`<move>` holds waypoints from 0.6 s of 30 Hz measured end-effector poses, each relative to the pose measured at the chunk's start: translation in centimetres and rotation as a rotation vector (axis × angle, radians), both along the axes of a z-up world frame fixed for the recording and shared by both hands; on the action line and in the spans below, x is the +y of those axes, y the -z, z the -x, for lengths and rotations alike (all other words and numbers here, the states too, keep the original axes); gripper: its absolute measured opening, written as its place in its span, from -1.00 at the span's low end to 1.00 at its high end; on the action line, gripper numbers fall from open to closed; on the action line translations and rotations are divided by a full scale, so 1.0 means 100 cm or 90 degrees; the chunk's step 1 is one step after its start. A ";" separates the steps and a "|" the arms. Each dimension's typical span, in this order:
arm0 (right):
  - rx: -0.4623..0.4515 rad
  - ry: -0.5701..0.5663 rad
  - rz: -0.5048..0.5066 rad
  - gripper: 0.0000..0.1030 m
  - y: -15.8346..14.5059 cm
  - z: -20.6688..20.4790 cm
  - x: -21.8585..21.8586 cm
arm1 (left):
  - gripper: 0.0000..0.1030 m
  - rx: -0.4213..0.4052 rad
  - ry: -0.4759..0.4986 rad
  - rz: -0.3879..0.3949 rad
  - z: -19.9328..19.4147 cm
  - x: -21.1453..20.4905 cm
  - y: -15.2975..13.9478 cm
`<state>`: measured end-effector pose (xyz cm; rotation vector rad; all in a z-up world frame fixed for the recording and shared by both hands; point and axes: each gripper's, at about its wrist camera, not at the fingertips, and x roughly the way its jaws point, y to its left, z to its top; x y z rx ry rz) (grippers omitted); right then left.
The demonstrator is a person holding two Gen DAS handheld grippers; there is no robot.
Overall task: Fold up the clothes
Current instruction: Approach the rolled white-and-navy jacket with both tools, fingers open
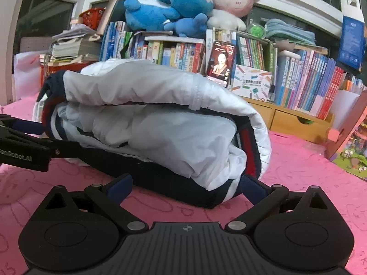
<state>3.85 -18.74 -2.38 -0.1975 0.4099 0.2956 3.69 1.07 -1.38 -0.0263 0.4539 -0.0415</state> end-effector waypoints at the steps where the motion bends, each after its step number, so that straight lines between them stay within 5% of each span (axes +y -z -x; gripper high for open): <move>1: -0.001 -0.001 0.001 0.98 0.000 0.000 0.000 | 1.00 0.000 -0.001 0.002 0.000 0.000 0.000; 12: -0.017 -0.026 -0.008 1.00 -0.002 0.006 0.001 | 1.00 -0.001 0.020 -0.005 0.001 0.002 -0.002; 18: 0.032 -0.001 -0.029 1.00 -0.001 -0.006 -0.005 | 1.00 -0.022 0.045 -0.027 0.003 0.000 -0.006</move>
